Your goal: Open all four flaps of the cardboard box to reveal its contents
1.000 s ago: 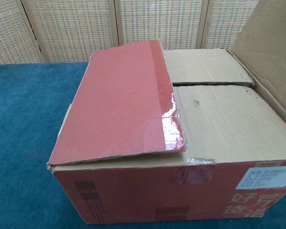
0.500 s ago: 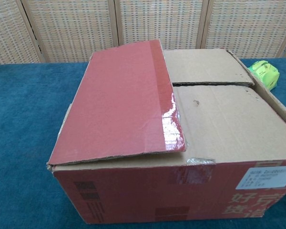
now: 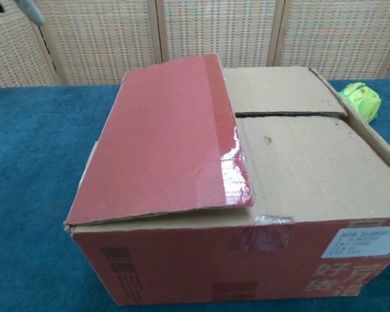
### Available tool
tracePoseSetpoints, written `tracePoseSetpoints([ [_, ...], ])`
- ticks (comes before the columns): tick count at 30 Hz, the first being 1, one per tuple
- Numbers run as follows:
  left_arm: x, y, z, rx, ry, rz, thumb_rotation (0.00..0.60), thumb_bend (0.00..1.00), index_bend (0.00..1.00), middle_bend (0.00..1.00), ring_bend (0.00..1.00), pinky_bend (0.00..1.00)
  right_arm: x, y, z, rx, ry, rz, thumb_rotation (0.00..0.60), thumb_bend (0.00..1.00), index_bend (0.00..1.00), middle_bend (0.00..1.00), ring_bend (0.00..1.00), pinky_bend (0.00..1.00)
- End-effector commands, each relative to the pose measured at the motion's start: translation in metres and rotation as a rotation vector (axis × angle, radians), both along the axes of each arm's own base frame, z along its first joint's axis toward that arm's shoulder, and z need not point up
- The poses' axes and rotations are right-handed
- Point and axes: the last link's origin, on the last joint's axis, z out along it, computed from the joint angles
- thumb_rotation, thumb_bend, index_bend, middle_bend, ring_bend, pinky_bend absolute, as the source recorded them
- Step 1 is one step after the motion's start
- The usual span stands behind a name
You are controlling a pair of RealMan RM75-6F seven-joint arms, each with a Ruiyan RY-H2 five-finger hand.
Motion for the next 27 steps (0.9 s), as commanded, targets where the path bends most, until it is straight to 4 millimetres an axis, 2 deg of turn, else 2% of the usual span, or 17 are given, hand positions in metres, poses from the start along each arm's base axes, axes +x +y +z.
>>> tracePoseSetpoints([
  [1, 0.036, 0.023, -0.015, -0.152, -0.009, -0.136, 0.600, 0.54, 0.23, 0.05, 0.06, 0.13, 0.000, 0.004, 0.000, -0.009, 0.003, -0.003, 0.600, 0.67, 0.17, 0.21, 0.00, 0.05],
  [3, 0.051, 0.030, -0.025, -0.214, -0.015, -0.181, 0.600, 0.64, 0.23, 0.05, 0.06, 0.13, 0.000, 0.007, 0.001, -0.016, 0.001, -0.004, 0.600, 0.67, 0.17, 0.21, 0.00, 0.05],
  [5, 0.067, 0.036, -0.035, -0.269, -0.031, -0.221, 0.600, 0.85, 0.23, 0.05, 0.06, 0.13, 0.000, 0.009, 0.001, -0.023, -0.003, -0.004, 0.600, 0.67, 0.17, 0.21, 0.00, 0.05],
  [7, 0.079, 0.041, -0.044, -0.309, -0.043, -0.251, 0.600, 0.97, 0.23, 0.05, 0.06, 0.13, 0.000, 0.011, 0.002, -0.029, -0.004, -0.006, 0.600, 0.67, 0.16, 0.21, 0.00, 0.05],
  [8, 0.088, 0.044, -0.051, -0.336, -0.049, -0.271, 0.600, 0.99, 0.23, 0.05, 0.06, 0.13, 0.001, 0.011, 0.003, -0.033, -0.006, -0.006, 0.600, 0.67, 0.16, 0.21, 0.00, 0.04],
  [17, 0.147, 0.062, -0.100, -0.488, -0.014, -0.394, 0.600, 1.00, 0.23, 0.05, 0.06, 0.13, -0.003, 0.015, 0.004, -0.050, -0.018, -0.013, 0.600, 0.67, 0.16, 0.21, 0.00, 0.04],
  [22, 0.170, 0.066, -0.121, -0.536, -0.006, -0.438, 0.600, 1.00, 0.23, 0.05, 0.06, 0.13, -0.004, 0.016, 0.006, -0.060, -0.021, -0.015, 0.600, 0.67, 0.16, 0.21, 0.00, 0.03],
  [27, 0.183, 0.062, -0.144, -0.596, 0.006, -0.469, 0.600, 1.00, 0.23, 0.06, 0.06, 0.13, -0.005, 0.018, 0.008, -0.071, -0.022, -0.014, 0.600, 0.67, 0.16, 0.21, 0.00, 0.03],
])
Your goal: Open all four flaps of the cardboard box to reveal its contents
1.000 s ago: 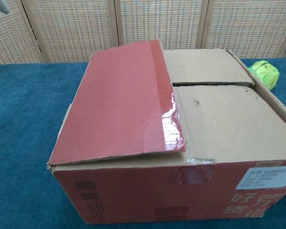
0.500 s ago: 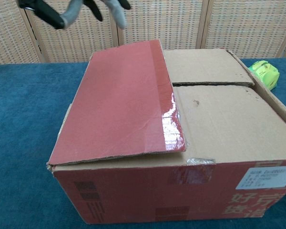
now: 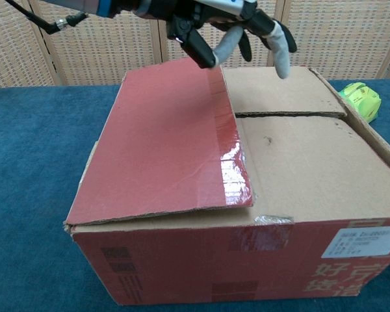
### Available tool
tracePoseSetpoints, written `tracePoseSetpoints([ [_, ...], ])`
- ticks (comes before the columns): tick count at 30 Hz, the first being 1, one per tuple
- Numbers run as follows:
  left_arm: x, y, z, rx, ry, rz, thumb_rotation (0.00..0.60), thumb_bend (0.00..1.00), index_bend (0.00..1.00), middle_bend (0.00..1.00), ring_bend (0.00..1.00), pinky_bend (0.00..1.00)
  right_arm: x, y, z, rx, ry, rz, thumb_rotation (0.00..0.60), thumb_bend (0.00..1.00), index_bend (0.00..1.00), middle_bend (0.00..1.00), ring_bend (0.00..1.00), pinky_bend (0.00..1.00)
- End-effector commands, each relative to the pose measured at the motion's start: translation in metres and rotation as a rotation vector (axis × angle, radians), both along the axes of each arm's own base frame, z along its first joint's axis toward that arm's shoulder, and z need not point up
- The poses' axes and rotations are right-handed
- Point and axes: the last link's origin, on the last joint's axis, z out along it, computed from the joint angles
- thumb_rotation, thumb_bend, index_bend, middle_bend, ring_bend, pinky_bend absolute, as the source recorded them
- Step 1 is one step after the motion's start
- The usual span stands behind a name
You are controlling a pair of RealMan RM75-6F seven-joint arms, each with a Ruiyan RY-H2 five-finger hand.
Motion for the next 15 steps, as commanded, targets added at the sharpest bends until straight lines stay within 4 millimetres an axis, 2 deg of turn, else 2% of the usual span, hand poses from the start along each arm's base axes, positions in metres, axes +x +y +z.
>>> tracePoseSetpoints([
  [1, 0.007, -0.004, -0.018, -0.041, 0.021, -0.033, 0.600, 1.00, 0.23, 0.07, 0.07, 0.13, 0.000, 0.001, 0.001, -0.005, -0.001, 0.001, 0.600, 0.67, 0.16, 0.21, 0.00, 0.03],
  [8, 0.008, -0.007, -0.030, -0.072, 0.047, -0.057, 0.600, 1.00, 0.27, 0.14, 0.14, 0.13, -0.002, 0.002, 0.003, -0.013, -0.005, -0.006, 0.600, 0.67, 0.16, 0.21, 0.00, 0.03],
  [15, 0.002, -0.004, -0.021, -0.065, 0.071, -0.050, 0.600, 1.00, 0.34, 0.22, 0.21, 0.15, -0.004, 0.003, 0.004, -0.022, -0.012, -0.008, 0.600, 0.67, 0.16, 0.21, 0.00, 0.03],
])
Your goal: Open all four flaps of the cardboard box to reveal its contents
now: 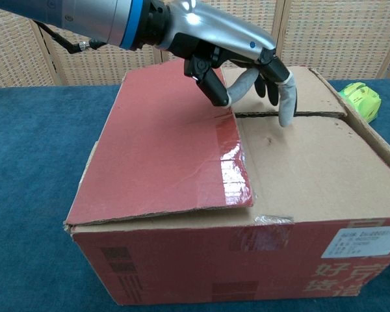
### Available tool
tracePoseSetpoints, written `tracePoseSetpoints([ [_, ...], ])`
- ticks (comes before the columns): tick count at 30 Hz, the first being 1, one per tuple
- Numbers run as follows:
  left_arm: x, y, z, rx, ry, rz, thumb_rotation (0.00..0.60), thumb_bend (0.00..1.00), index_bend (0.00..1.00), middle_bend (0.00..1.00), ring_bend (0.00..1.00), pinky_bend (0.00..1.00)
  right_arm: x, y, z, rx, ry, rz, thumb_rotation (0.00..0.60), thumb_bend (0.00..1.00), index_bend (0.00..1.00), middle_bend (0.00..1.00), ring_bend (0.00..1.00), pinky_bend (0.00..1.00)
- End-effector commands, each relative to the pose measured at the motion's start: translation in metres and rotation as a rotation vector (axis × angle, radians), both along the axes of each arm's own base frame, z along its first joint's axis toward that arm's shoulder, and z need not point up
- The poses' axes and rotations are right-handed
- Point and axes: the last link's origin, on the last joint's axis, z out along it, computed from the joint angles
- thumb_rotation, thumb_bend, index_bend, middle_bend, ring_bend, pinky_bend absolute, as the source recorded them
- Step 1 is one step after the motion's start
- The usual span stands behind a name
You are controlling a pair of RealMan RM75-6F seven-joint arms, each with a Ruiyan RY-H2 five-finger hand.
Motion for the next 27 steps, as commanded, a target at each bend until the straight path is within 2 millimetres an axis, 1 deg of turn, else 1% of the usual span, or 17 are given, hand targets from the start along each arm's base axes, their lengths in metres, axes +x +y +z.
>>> tracePoseSetpoints([
  [1, -0.002, 0.002, 0.006, 0.004, 0.000, 0.012, 0.600, 1.00, 0.35, 0.23, 0.22, 0.17, 0.000, 0.001, 0.001, -0.004, -0.002, -0.001, 0.600, 0.67, 0.16, 0.21, 0.00, 0.03],
  [3, -0.006, 0.003, 0.010, 0.008, 0.015, 0.018, 0.600, 1.00, 0.37, 0.23, 0.23, 0.21, -0.001, 0.001, 0.002, -0.006, -0.007, -0.002, 0.600, 0.67, 0.16, 0.21, 0.00, 0.03],
  [7, -0.011, 0.003, 0.019, 0.017, 0.035, 0.027, 0.600, 1.00, 0.39, 0.25, 0.25, 0.22, -0.001, 0.001, 0.001, -0.011, -0.013, 0.002, 0.600, 0.67, 0.16, 0.21, 0.00, 0.03],
  [13, -0.016, 0.005, 0.030, 0.022, 0.030, 0.056, 0.600, 1.00, 0.41, 0.29, 0.27, 0.28, 0.000, 0.001, 0.000, -0.011, -0.015, 0.005, 0.600, 0.67, 0.15, 0.21, 0.00, 0.03],
  [17, -0.018, 0.007, 0.038, 0.026, 0.027, 0.078, 0.600, 1.00, 0.43, 0.30, 0.28, 0.28, 0.001, -0.001, 0.001, -0.017, -0.018, 0.008, 0.600, 0.67, 0.15, 0.21, 0.00, 0.03],
  [24, -0.017, 0.009, 0.054, 0.045, -0.002, 0.087, 0.600, 1.00, 0.43, 0.30, 0.28, 0.28, 0.003, -0.003, 0.001, -0.024, -0.016, 0.012, 0.600, 0.67, 0.15, 0.21, 0.00, 0.03],
  [27, -0.017, 0.010, 0.065, 0.061, -0.026, 0.090, 0.600, 1.00, 0.43, 0.31, 0.28, 0.28, 0.004, -0.005, 0.002, -0.028, -0.013, 0.013, 0.600, 0.67, 0.15, 0.21, 0.00, 0.03],
])
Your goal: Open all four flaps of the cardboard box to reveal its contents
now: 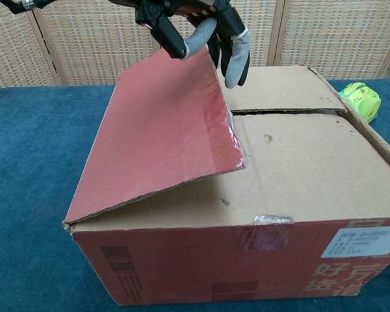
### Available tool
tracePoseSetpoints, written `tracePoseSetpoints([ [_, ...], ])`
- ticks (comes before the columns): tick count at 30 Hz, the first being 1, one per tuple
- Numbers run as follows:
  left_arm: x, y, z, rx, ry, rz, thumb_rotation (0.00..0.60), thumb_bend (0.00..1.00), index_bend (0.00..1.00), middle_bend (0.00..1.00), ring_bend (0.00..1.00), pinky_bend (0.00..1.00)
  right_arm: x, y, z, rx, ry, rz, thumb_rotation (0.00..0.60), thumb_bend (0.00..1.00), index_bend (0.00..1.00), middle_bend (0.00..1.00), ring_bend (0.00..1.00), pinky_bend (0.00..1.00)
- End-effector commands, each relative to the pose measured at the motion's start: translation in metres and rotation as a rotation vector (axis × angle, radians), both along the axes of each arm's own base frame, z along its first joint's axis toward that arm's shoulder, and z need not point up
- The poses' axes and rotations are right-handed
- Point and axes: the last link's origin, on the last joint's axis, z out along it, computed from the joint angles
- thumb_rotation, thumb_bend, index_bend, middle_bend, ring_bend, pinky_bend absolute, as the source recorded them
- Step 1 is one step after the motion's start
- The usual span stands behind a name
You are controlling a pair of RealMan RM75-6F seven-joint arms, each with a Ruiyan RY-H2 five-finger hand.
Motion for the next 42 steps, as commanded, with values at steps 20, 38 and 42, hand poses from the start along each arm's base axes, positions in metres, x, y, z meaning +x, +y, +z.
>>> tracePoseSetpoints([
  [20, -0.023, -0.016, 0.085, 0.104, -0.114, 0.051, 0.600, 1.00, 0.43, 0.31, 0.29, 0.29, 0.007, -0.008, -0.003, -0.011, -0.016, 0.025, 0.600, 0.67, 0.14, 0.21, 0.00, 0.03],
  [38, -0.065, -0.044, 0.130, 0.165, -0.043, 0.110, 0.600, 1.00, 0.43, 0.31, 0.29, 0.29, 0.012, -0.012, -0.007, -0.007, -0.018, 0.038, 0.600, 0.67, 0.13, 0.21, 0.00, 0.02],
  [42, -0.072, -0.049, 0.141, 0.184, -0.025, 0.124, 0.600, 1.00, 0.43, 0.31, 0.29, 0.29, 0.013, -0.013, -0.009, -0.004, -0.019, 0.041, 0.600, 0.67, 0.13, 0.21, 0.00, 0.02],
])
